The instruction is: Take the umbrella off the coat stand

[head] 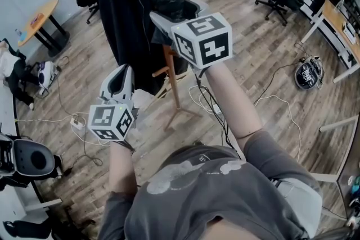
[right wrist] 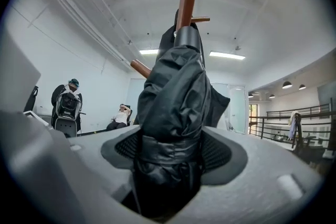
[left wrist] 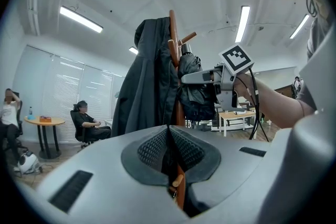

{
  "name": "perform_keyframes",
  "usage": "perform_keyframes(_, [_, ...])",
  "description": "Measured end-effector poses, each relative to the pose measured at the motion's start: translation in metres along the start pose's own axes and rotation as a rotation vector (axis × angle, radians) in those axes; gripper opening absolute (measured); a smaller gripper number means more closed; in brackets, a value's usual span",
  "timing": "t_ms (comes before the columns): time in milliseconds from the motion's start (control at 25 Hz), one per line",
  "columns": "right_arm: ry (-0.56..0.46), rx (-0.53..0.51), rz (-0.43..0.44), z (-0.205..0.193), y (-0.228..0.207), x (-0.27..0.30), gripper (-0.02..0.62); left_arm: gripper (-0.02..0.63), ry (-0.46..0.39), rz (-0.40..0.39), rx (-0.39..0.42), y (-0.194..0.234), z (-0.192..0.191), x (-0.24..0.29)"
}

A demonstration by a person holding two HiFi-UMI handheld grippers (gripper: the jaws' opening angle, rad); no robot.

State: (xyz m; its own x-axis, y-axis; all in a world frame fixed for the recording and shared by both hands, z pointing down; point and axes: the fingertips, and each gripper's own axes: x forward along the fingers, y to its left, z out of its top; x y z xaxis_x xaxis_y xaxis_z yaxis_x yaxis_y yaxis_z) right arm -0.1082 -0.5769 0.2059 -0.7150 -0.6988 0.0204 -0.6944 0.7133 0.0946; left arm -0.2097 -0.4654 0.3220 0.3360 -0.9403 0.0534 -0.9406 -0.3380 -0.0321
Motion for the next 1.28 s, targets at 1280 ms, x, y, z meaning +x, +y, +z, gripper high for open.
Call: perform_keyframes(1280, [-0.156, 0.03, -0.042, 0.036, -0.007, -0.031, 0.279, 0.006, -0.031, -0.022, -0.009, 0.006, 0.003, -0.008])
